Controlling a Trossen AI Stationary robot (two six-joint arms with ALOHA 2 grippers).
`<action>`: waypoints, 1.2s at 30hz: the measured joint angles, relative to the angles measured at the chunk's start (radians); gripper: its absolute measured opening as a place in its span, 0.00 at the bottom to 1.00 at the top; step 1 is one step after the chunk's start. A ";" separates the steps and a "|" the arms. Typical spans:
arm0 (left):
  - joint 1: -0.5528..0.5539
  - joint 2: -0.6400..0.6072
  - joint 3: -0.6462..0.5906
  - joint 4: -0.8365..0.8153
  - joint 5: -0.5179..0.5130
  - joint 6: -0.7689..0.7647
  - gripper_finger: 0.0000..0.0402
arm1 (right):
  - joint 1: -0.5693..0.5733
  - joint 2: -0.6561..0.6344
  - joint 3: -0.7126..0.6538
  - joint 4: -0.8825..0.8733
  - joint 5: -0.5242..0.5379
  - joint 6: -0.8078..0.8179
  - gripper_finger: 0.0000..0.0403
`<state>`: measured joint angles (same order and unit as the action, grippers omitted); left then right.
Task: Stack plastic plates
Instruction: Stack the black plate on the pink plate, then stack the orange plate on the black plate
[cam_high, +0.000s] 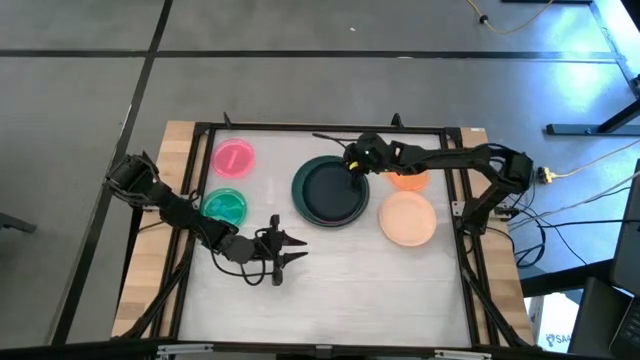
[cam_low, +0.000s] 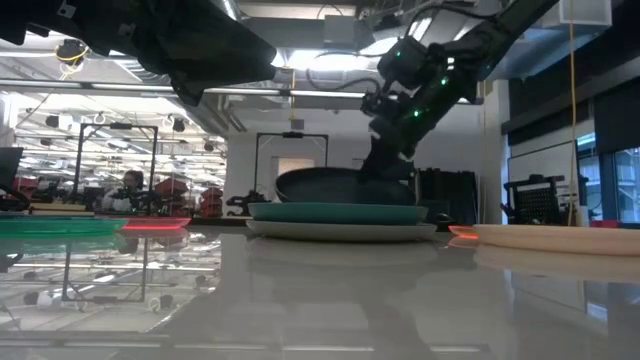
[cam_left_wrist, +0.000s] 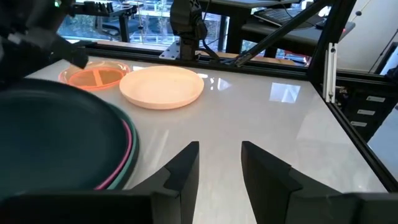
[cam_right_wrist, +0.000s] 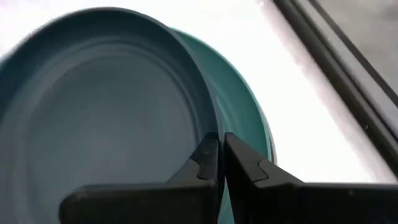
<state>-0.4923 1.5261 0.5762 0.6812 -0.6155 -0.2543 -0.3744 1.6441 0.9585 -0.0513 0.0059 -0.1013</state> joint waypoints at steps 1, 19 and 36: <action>0.000 0.000 0.000 0.000 0.000 0.000 0.28 | 0.000 0.009 0.000 -0.001 0.001 0.000 0.02; 0.000 0.000 0.000 0.000 0.000 0.000 0.28 | 0.001 0.042 0.000 -0.002 0.039 -0.014 0.30; 0.000 0.000 0.000 0.001 0.000 0.000 0.28 | 0.304 -0.438 -0.022 -0.588 0.080 0.028 0.41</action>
<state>-0.4921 1.5259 0.5762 0.6817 -0.6155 -0.2546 -0.0704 1.2061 0.9367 -0.6392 0.0854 -0.0731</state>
